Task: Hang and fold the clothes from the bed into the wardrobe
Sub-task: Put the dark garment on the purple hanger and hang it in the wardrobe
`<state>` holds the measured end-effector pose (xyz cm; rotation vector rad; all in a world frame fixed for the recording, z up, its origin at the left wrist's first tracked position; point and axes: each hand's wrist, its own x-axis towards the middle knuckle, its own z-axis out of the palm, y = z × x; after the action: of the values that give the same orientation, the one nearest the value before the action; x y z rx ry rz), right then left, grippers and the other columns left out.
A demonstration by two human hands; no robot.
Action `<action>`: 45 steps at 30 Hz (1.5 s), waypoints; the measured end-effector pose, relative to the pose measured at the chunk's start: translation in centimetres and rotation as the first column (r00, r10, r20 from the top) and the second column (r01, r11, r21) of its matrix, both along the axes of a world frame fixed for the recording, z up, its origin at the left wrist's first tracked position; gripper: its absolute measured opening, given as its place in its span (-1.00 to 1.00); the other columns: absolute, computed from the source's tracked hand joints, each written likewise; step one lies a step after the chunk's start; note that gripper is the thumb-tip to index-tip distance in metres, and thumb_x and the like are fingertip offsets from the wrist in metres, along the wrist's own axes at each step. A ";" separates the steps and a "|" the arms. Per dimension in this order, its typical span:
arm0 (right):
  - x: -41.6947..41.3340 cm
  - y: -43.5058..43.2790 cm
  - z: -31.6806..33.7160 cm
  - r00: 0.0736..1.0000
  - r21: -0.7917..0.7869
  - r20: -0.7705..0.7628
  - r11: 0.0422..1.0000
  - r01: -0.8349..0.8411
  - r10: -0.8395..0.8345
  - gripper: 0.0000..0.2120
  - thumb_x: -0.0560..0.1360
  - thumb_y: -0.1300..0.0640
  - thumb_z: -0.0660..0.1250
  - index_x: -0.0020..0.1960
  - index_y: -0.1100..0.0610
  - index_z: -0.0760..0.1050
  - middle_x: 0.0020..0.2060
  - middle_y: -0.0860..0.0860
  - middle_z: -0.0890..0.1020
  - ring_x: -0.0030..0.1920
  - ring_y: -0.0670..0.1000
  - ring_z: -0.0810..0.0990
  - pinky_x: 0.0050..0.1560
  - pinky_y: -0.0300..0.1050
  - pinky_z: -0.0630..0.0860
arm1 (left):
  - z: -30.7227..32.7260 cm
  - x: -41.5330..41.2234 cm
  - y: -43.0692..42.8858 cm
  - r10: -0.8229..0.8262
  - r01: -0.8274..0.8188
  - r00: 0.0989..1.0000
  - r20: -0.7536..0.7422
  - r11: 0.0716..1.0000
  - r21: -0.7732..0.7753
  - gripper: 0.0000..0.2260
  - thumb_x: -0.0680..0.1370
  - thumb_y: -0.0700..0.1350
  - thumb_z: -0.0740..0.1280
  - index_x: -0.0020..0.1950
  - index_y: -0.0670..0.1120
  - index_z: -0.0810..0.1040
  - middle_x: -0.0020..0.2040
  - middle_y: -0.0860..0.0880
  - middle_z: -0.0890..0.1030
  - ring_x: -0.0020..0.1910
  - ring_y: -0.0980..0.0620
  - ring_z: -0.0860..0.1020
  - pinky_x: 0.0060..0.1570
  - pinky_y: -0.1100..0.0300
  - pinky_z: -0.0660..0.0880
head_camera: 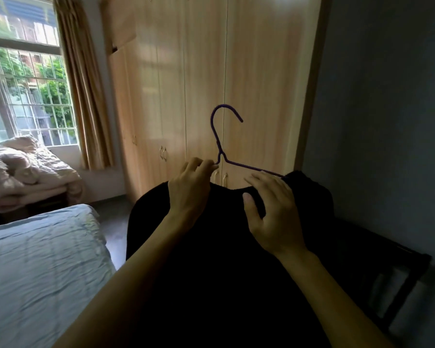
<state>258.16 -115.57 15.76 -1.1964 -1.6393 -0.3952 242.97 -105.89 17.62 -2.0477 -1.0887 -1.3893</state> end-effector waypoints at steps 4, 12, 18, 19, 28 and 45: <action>0.7 7.4 -0.4 0.999 -0.041 -0.013 0.998 -0.046 0.045 -0.57 0.54 -0.12 0.07 0.24 0.07 0.50 0.23 -0.01 0.56 0.27 -0.03 0.47 0.35 -0.07 0.30 | -0.6 0.5 6.2 0.075 -0.074 0.997 -0.037 0.997 0.021 -0.84 0.45 -0.11 0.44 -0.03 -0.15 0.59 -0.19 -0.13 0.60 -0.32 -0.10 0.57 -0.42 0.26 0.33; 1.4 22.1 0.4 0.983 -0.131 -0.052 0.974 -0.184 0.178 -0.54 0.53 -0.17 0.06 0.29 0.02 0.46 0.26 -0.06 0.53 0.28 -0.09 0.44 0.29 0.05 0.43 | -1.2 -0.9 19.6 0.180 -0.180 0.981 -0.070 0.984 0.007 -0.83 0.51 -0.04 0.34 -0.01 -0.13 0.56 -0.19 -0.11 0.58 -0.34 -0.06 0.53 -0.46 0.25 0.32; -0.3 31.6 -0.3 0.954 -0.128 -0.078 0.946 -0.297 0.289 -0.54 0.53 -0.15 0.06 0.28 0.04 0.48 0.24 -0.04 0.54 0.25 -0.08 0.46 0.31 0.00 0.42 | -1.9 -3.2 27.4 0.298 -0.299 0.945 -0.135 0.954 0.008 -0.76 0.53 0.01 0.21 -0.01 -0.13 0.56 -0.20 -0.12 0.58 -0.33 -0.09 0.54 -0.45 0.22 0.32; -0.6 33.5 -0.6 0.947 -0.129 -0.081 0.939 -0.318 0.309 -0.55 0.53 -0.15 0.07 0.27 0.03 0.48 0.23 -0.05 0.55 0.25 -0.09 0.47 0.31 -0.02 0.43 | -2.0 -3.5 28.9 0.327 -0.330 0.934 -0.144 0.944 0.008 -0.75 0.53 0.01 0.21 -0.01 -0.13 0.56 -0.20 -0.12 0.58 -0.33 -0.09 0.55 -0.45 0.21 0.33; -1.2 52.1 -3.0 0.858 -0.114 -0.113 0.851 -0.512 0.501 -0.63 0.55 -0.08 0.16 0.28 0.04 0.48 0.22 -0.04 0.56 0.23 -0.08 0.48 0.30 -0.03 0.43 | -2.6 -5.5 42.2 0.578 -0.581 0.792 -0.198 0.812 0.048 -0.76 0.57 0.01 0.18 -0.03 -0.10 0.56 -0.21 -0.10 0.57 -0.32 -0.14 0.55 -0.46 0.18 0.31; -15.2 80.8 -4.3 0.780 -0.179 -0.074 0.761 -0.624 0.622 -0.67 0.55 -0.07 0.18 0.27 -0.03 0.47 0.21 -0.11 0.55 0.22 -0.26 0.37 0.31 -0.35 0.19 | -2.6 -16.4 65.6 0.760 -0.761 0.636 -0.136 0.647 0.056 -0.74 0.53 0.00 0.17 -0.11 -0.10 0.59 -0.26 -0.08 0.58 -0.37 -0.12 0.56 -0.51 0.19 0.31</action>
<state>242.95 -34.77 11.48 -0.7069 -1.9861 0.2057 226.53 -40.30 14.97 -1.3476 -1.6234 -0.7641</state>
